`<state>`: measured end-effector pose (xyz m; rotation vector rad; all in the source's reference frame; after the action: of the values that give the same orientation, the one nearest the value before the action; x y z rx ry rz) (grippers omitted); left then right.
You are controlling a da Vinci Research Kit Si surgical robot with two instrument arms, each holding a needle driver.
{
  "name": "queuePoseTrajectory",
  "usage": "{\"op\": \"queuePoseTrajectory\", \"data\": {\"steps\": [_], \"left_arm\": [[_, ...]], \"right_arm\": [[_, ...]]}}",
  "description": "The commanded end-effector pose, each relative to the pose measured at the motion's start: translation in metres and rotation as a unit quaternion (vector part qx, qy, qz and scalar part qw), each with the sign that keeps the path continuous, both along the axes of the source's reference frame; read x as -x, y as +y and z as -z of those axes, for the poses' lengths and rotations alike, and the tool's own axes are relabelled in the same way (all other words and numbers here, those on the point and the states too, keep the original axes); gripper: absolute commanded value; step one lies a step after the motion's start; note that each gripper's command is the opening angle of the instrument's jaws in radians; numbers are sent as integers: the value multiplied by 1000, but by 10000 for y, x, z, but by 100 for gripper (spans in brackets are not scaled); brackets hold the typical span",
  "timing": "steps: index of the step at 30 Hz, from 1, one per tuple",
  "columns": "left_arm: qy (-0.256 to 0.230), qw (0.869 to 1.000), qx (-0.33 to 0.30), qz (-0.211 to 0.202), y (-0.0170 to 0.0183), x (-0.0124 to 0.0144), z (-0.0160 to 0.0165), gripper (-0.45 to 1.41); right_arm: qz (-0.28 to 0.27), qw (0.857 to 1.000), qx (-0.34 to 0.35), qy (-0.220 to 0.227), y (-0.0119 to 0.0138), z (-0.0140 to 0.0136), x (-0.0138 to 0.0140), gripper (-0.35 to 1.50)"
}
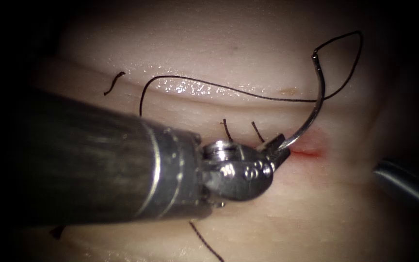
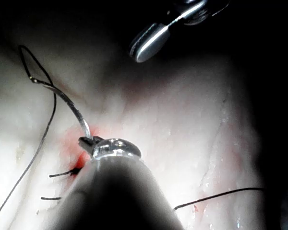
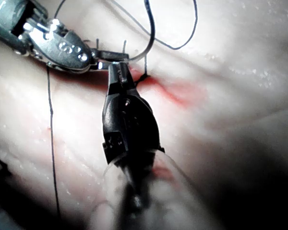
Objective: Wound Closure
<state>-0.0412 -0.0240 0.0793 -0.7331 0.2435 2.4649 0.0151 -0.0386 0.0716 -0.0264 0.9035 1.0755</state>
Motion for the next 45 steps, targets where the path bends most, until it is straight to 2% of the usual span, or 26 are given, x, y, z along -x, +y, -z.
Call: {"op": "queuePoseTrajectory", "data": {"steps": [1,3,8,10,13,15,17,30,35,40,43,45], "left_arm": [[-1,1000,4,1,-6,4,-8,-45],[-2,1000,13,5,-10,1,-11,-45],[-7,999,31,20,-17,-1,-7,-45],[-5,999,40,28,-20,1,-3,-45],[-2,998,50,32,-25,4,2,-45],[1,998,56,33,-26,5,5,-45],[3,997,65,35,-27,5,6,-45],[26,993,108,33,-33,8,12,-45],[41,991,126,28,-33,8,14,-45],[49,989,135,25,-34,9,15,-45],[53,989,139,23,-34,9,16,-45],[58,988,143,22,-35,10,17,-45]], "right_arm": [[-6,1000,-1,-3,5,-7,-25,14],[-16,1000,-3,-13,13,-12,-36,19],[-28,999,-5,-29,25,-33,-54,79],[-32,999,-5,-35,29,-43,-58,96],[-35,998,-6,-42,34,-55,-59,101],[-39,998,-5,-48,36,-62,-60,116],[-41,998,-11,-56,37,-68,-63,118],[-33,996,-36,-74,37,-86,-69,59],[-28,996,-41,-79,36,-89,-71,19],[-30,995,-45,-89,36,-91,-72,-3],[-37,993,-47,-99,35,-90,-72,-35],[-41,993,-47,-105,35,-90,-72,-35]]}}
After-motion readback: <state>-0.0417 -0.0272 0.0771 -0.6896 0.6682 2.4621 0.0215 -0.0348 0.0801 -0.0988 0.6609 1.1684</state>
